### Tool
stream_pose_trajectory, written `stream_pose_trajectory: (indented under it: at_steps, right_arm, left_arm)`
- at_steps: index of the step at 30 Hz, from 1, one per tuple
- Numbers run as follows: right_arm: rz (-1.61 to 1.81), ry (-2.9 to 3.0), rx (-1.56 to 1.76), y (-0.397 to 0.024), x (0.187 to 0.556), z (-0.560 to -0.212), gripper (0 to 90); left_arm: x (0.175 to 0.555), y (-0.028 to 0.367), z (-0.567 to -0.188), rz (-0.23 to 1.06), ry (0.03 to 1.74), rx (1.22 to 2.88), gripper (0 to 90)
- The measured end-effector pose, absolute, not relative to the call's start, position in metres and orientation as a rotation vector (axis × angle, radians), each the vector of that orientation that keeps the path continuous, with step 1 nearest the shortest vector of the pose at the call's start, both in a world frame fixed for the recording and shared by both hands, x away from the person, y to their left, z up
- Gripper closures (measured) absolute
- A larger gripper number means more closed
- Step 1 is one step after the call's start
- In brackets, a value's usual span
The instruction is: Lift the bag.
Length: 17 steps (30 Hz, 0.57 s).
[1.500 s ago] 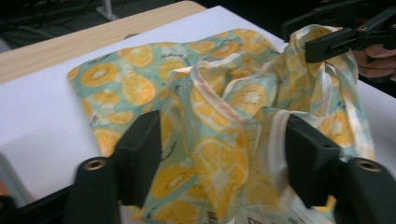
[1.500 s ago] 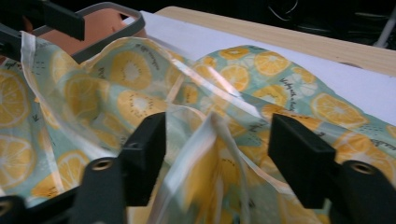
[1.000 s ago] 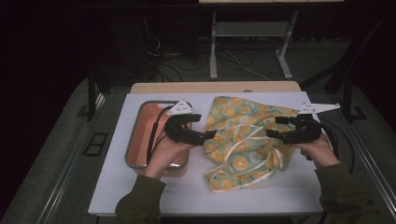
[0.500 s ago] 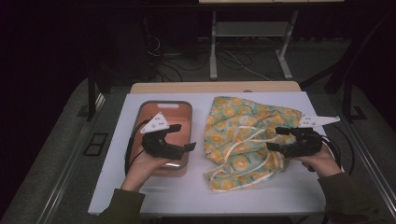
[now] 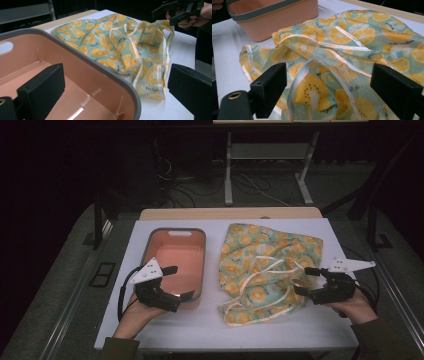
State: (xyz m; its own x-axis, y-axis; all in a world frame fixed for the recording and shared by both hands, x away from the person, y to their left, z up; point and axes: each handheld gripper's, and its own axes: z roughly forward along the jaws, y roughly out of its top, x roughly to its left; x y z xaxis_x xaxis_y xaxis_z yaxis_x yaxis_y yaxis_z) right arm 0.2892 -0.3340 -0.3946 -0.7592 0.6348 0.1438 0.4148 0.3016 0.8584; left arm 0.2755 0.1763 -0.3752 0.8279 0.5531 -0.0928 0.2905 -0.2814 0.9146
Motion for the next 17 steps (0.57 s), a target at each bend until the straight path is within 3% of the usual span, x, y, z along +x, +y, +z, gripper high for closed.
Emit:
stream_pose_trajectory:
  at_steps: [17]
  right_arm:
    - [1.449, 2.315, 0.953, -0.338, 0.285, -0.398, 12.1]
  left_arm:
    - [0.268, 0.196, -0.390, 0.297, 0.660, 1.841, 0.0]
